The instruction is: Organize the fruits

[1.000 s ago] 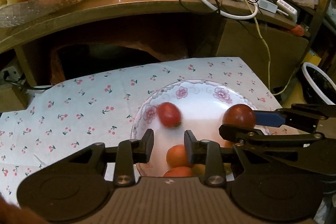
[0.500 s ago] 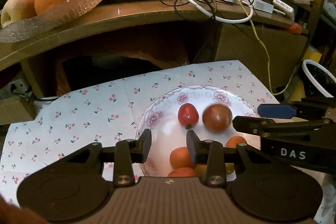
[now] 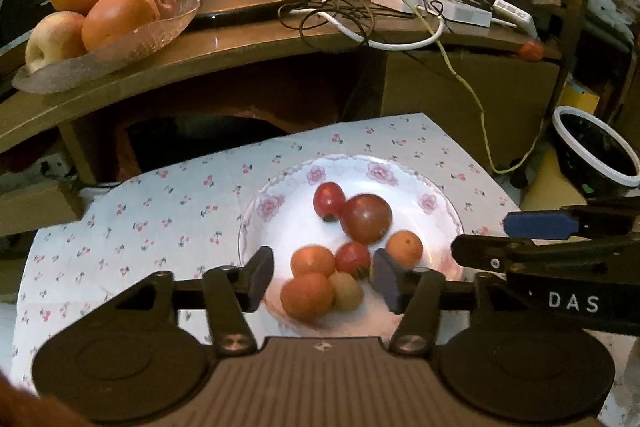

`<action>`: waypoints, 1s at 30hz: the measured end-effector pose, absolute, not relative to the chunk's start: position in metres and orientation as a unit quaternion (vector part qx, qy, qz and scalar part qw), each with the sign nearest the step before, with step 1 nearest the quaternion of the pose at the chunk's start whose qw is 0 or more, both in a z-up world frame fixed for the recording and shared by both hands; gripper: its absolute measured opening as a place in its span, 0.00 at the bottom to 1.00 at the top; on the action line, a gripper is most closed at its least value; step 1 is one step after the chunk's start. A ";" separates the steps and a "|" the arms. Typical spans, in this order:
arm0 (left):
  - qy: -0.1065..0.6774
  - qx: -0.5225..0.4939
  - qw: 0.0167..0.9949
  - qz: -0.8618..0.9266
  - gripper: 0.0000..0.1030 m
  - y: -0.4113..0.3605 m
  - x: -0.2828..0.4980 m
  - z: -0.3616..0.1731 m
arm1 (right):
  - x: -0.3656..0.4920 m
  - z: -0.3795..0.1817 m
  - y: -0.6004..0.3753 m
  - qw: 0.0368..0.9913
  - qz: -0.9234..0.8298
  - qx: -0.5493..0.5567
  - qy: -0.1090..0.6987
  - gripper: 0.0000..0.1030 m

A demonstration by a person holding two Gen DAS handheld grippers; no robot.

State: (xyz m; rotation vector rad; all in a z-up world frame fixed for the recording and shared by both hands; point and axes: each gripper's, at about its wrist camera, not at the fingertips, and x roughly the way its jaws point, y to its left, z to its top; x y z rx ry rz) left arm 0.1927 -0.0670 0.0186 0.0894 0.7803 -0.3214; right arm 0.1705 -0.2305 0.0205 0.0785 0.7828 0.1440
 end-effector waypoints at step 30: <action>0.369 0.065 0.923 -0.092 1.00 -0.058 0.095 0.022 | 0.074 0.029 -0.227 0.924 0.051 0.040 0.377 0.56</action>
